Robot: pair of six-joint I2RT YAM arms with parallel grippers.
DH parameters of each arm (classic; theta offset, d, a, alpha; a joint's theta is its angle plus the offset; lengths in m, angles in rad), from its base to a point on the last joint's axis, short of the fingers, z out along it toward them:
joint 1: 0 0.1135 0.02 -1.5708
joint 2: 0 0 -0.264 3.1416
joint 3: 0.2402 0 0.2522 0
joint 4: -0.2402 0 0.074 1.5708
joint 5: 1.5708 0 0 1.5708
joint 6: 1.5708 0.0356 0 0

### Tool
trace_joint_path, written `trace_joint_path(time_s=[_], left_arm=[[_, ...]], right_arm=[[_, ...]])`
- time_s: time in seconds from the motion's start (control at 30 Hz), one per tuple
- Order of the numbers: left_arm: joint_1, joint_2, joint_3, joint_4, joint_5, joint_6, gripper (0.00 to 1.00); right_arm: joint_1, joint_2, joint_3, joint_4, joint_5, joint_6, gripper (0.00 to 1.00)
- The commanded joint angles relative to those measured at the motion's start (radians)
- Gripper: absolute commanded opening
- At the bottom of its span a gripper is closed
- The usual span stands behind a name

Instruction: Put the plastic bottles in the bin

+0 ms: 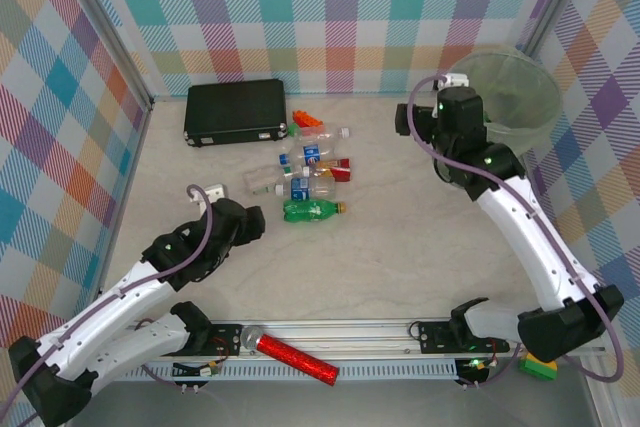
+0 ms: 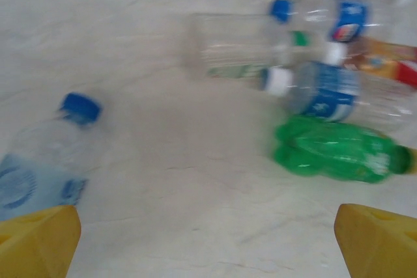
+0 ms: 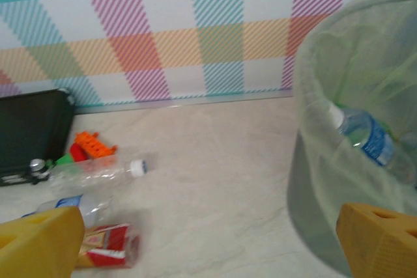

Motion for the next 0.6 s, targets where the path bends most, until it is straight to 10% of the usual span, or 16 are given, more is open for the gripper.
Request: trace_joint_path(time_s=[0.0,0.57], left_arm=[[0.074,-0.011,-0.018,-0.110,-0.033,-0.075,0.99],[0.529,0.049,-0.107,-0.023,0.151,-0.042,1.00]], right_arm=[[0.032,-0.064,-0.038,0.003,-0.027,0.071,0.99],[0.094,-0.139,-0.092,-0.023,-0.180,0.133,0.99]])
